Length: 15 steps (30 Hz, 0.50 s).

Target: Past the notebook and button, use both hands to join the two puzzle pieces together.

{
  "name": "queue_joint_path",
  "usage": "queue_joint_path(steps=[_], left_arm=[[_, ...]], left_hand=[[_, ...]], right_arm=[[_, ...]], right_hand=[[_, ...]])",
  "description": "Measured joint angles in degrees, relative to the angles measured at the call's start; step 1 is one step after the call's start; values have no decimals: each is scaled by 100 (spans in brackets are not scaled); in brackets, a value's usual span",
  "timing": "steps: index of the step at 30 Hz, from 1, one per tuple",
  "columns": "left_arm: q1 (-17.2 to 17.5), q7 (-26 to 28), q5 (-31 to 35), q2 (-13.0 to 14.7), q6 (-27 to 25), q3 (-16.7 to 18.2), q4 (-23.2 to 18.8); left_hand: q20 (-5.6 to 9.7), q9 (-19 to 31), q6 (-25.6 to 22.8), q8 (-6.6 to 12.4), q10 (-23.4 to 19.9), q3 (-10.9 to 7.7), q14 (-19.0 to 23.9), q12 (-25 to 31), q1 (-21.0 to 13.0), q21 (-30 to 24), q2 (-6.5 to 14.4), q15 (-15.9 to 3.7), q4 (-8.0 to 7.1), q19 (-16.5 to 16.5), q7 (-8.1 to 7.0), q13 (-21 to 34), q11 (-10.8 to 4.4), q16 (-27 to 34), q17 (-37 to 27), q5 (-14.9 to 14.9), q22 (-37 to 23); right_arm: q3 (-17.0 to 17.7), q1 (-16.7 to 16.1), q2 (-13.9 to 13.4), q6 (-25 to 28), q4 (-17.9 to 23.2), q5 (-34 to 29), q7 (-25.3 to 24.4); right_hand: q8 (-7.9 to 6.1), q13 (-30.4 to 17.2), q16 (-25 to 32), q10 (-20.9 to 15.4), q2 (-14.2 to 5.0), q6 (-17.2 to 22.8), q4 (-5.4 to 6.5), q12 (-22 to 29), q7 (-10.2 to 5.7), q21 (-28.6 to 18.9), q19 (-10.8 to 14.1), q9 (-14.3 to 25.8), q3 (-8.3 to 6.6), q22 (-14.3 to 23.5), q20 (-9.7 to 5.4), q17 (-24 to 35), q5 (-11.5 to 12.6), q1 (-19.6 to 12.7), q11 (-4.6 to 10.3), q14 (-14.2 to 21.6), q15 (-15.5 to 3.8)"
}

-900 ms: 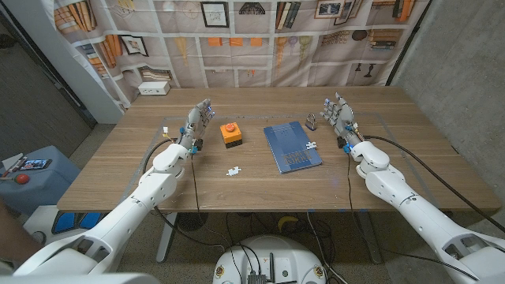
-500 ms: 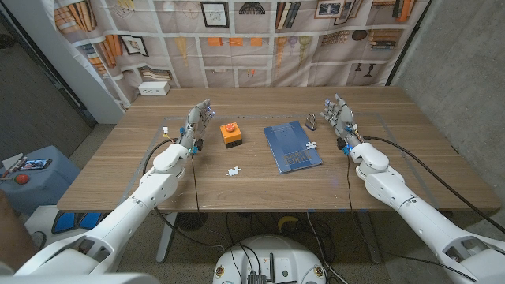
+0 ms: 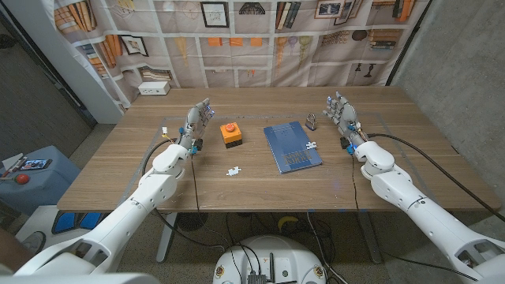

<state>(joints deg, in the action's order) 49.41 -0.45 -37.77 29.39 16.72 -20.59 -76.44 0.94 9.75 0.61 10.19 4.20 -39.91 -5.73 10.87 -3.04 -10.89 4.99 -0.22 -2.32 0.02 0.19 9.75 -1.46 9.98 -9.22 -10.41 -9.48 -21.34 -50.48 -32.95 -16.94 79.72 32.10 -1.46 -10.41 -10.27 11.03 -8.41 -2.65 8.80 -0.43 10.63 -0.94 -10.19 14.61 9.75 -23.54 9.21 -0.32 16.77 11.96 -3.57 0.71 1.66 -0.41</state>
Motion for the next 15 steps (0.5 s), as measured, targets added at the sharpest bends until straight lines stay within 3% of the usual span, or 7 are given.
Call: queue_joint_path(steps=[15], left_arm=[[-84,-119,84,76,103,14,128]], left_hand=[[31,0,-45,22,-70,-8,61,0,-23,0,23,-61,85,75,-44,-1,-70,0,1,0,0]], right_arm=[[-151,57,-361,-39,198,-665,12]], right_hand=[[0,1,23,-21,83,72,-68,40,-72,0,-41,0,21,0,-41,-56,0,-83,-21,31,-31]])
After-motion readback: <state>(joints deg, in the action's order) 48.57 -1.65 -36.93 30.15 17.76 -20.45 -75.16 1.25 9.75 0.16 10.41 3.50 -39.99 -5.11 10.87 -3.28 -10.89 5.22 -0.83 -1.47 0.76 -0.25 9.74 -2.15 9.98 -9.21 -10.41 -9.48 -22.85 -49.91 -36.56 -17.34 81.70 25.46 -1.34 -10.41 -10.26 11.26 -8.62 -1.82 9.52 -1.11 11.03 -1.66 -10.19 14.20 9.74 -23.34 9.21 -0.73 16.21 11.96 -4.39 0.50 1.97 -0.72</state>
